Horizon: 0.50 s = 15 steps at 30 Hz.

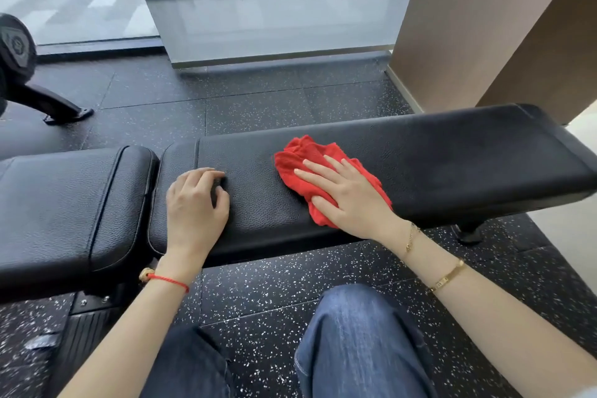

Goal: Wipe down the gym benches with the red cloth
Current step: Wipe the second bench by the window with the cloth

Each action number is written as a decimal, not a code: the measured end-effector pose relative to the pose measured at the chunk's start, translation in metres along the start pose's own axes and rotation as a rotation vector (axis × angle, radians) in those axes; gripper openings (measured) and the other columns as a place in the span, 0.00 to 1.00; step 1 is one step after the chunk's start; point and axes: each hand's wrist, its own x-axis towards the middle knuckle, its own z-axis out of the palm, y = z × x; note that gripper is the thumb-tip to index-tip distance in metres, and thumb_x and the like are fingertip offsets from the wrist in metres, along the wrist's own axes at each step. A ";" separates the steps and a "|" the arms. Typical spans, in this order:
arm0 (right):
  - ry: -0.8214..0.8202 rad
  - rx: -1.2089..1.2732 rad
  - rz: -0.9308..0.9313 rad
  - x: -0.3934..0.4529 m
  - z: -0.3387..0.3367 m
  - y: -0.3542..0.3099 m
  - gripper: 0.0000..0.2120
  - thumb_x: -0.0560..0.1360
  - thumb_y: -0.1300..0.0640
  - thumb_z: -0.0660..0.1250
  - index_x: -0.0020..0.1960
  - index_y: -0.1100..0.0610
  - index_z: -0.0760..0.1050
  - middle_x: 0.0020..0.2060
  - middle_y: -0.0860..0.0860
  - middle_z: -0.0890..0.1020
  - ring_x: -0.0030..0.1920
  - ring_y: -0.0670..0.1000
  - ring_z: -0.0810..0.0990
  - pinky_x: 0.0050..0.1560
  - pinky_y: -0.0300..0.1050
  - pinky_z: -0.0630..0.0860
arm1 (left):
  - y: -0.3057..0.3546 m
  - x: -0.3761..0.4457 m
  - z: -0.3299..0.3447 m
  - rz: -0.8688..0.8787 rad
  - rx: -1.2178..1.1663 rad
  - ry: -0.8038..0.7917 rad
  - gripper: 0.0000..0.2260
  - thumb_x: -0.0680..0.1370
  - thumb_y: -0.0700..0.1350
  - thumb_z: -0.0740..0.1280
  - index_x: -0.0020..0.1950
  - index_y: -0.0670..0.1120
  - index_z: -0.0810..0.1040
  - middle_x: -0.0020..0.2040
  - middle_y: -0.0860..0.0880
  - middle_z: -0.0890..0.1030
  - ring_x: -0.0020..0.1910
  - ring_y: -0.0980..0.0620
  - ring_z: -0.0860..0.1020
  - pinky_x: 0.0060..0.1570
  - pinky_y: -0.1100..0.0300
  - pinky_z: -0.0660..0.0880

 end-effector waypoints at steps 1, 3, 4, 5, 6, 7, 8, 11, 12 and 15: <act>0.007 -0.007 0.029 0.005 -0.001 0.006 0.25 0.79 0.50 0.60 0.76 0.43 0.63 0.76 0.43 0.63 0.78 0.55 0.56 0.78 0.55 0.48 | -0.003 0.000 0.000 0.001 -0.005 0.002 0.11 0.75 0.37 0.68 0.56 0.43 0.81 0.57 0.45 0.82 0.60 0.42 0.76 0.64 0.45 0.70; 0.020 -0.038 0.126 0.026 0.000 0.014 0.24 0.80 0.50 0.59 0.76 0.43 0.62 0.77 0.44 0.62 0.78 0.55 0.54 0.78 0.54 0.45 | -0.008 -0.001 -0.001 0.007 -0.014 0.003 0.11 0.75 0.37 0.67 0.56 0.43 0.81 0.57 0.45 0.82 0.60 0.42 0.77 0.63 0.45 0.70; 0.029 -0.060 0.180 0.040 0.002 0.016 0.24 0.81 0.49 0.58 0.76 0.42 0.61 0.77 0.43 0.61 0.79 0.55 0.53 0.78 0.53 0.44 | -0.008 -0.001 0.000 0.014 -0.021 0.002 0.11 0.75 0.37 0.67 0.56 0.43 0.81 0.57 0.45 0.82 0.60 0.42 0.77 0.63 0.45 0.71; 0.032 -0.076 0.228 0.054 0.004 0.014 0.24 0.81 0.48 0.57 0.77 0.42 0.60 0.78 0.43 0.59 0.79 0.55 0.52 0.78 0.53 0.43 | -0.008 -0.001 0.000 0.021 -0.026 -0.002 0.11 0.75 0.37 0.67 0.56 0.43 0.81 0.57 0.45 0.81 0.60 0.43 0.76 0.63 0.45 0.71; 0.027 -0.079 0.263 0.069 0.007 0.010 0.24 0.82 0.47 0.56 0.77 0.41 0.59 0.78 0.43 0.58 0.79 0.55 0.51 0.78 0.53 0.42 | -0.008 -0.002 -0.001 0.026 -0.029 -0.007 0.11 0.75 0.37 0.67 0.57 0.43 0.81 0.58 0.46 0.81 0.60 0.43 0.76 0.63 0.45 0.71; 0.017 -0.072 0.282 0.083 0.010 0.003 0.24 0.82 0.47 0.55 0.77 0.41 0.58 0.78 0.43 0.57 0.79 0.55 0.50 0.78 0.53 0.41 | -0.008 -0.002 -0.002 0.031 -0.035 -0.011 0.11 0.75 0.38 0.67 0.57 0.43 0.81 0.58 0.46 0.81 0.61 0.43 0.76 0.63 0.45 0.71; 0.005 -0.060 0.277 0.095 0.013 -0.007 0.24 0.82 0.47 0.54 0.77 0.41 0.58 0.78 0.43 0.57 0.79 0.55 0.49 0.78 0.53 0.41 | -0.009 -0.003 -0.003 0.036 -0.045 -0.012 0.11 0.75 0.37 0.67 0.57 0.43 0.81 0.57 0.46 0.81 0.60 0.44 0.76 0.63 0.45 0.71; -0.046 -0.045 0.130 0.109 0.027 -0.052 0.24 0.81 0.48 0.55 0.77 0.41 0.58 0.78 0.43 0.57 0.79 0.56 0.50 0.78 0.54 0.41 | -0.018 -0.007 -0.012 0.035 -0.052 0.023 0.10 0.75 0.37 0.67 0.55 0.43 0.81 0.56 0.47 0.81 0.59 0.44 0.76 0.61 0.46 0.72; -0.054 -0.047 0.057 0.105 0.032 -0.067 0.25 0.81 0.48 0.56 0.77 0.42 0.58 0.78 0.43 0.58 0.79 0.56 0.51 0.78 0.54 0.42 | -0.024 -0.008 -0.016 0.025 -0.038 0.043 0.10 0.74 0.36 0.67 0.55 0.44 0.81 0.55 0.47 0.81 0.59 0.45 0.76 0.60 0.47 0.72; -0.069 -0.041 -0.179 0.080 0.041 -0.094 0.25 0.80 0.49 0.59 0.76 0.43 0.61 0.77 0.44 0.61 0.78 0.56 0.53 0.78 0.55 0.45 | -0.049 -0.013 -0.032 -0.019 0.019 0.110 0.12 0.74 0.36 0.67 0.55 0.45 0.81 0.56 0.47 0.81 0.59 0.44 0.76 0.59 0.47 0.70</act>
